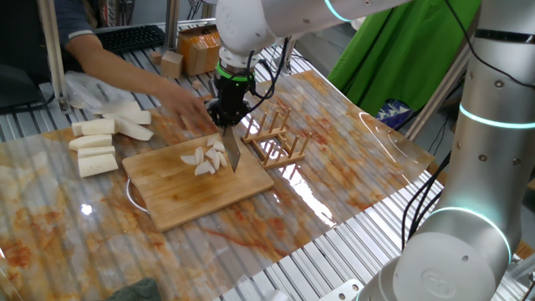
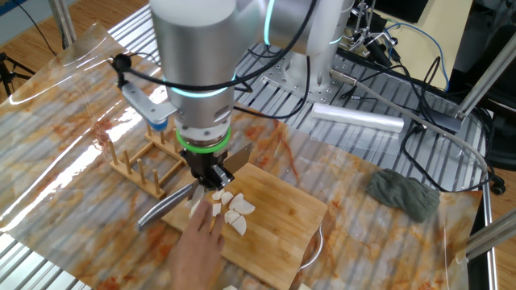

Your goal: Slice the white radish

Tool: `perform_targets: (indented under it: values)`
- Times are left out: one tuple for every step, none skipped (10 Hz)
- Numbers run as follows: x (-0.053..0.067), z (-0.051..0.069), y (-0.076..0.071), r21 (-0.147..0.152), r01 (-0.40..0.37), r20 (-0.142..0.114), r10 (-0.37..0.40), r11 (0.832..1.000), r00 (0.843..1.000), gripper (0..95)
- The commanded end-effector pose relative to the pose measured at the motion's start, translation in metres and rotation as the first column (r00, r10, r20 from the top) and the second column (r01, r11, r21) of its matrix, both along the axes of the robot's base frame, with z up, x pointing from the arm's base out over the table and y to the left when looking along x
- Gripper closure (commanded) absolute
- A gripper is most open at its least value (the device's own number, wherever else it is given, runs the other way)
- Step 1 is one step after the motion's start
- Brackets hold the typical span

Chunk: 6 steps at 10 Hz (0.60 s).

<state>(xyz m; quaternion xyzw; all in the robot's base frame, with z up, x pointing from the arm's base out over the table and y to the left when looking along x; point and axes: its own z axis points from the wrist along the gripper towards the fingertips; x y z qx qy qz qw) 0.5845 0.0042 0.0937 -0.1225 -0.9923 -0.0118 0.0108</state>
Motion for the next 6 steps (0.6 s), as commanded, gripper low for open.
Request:
perform_targets:
  values:
    - [0.0036,-0.0006,0.0007,0.001,-0.005,0.005,0.005,1.0,1.0,95.0]
    - [0.0046,-0.0001,0.0004,0.001,-0.012,0.011,0.012,1.0,1.0,95.0]
    - [0.0075,0.0016,-0.0004,0.005,-0.02,0.017,0.02,1.0,1.0,95.0]
    - [0.0095,0.0027,-0.0011,0.008,-0.024,0.016,0.023,1.0,1.0,95.0]
    - [0.0097,0.0028,-0.0011,0.016,-0.032,0.017,0.031,0.999,0.999,95.0]
    - [0.0089,0.004,0.0013,0.035,-0.11,0.024,0.109,0.993,0.994,95.0]
